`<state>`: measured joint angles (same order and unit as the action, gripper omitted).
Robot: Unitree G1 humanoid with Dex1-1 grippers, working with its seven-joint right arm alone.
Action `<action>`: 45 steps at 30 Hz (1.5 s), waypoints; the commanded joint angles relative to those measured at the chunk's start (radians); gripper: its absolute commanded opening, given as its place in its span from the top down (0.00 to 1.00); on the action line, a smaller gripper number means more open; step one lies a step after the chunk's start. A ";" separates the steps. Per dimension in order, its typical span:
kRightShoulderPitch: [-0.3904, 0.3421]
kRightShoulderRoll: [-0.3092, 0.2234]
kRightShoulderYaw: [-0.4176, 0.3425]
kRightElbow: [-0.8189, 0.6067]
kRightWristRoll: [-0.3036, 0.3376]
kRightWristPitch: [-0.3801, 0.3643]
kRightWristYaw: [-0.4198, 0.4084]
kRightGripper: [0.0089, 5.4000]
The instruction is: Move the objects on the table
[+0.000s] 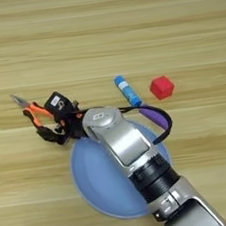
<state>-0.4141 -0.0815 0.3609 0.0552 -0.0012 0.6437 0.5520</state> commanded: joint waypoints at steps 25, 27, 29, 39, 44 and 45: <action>-0.267 -0.056 -0.208 0.390 -0.040 -0.215 -0.164 0.35; -0.269 -0.058 -0.207 0.408 -0.041 -0.222 -0.161 0.35; -0.271 -0.058 -0.207 0.422 -0.044 -0.228 -0.157 0.35; -0.274 -0.060 -0.205 0.446 -0.052 -0.240 -0.145 0.30; -0.273 -0.061 -0.205 0.447 -0.055 -0.243 -0.138 0.21; -0.272 -0.061 -0.205 0.447 -0.055 -0.243 -0.138 0.19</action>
<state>-0.5932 -0.1272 0.1692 0.5452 -0.0518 0.4426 0.4224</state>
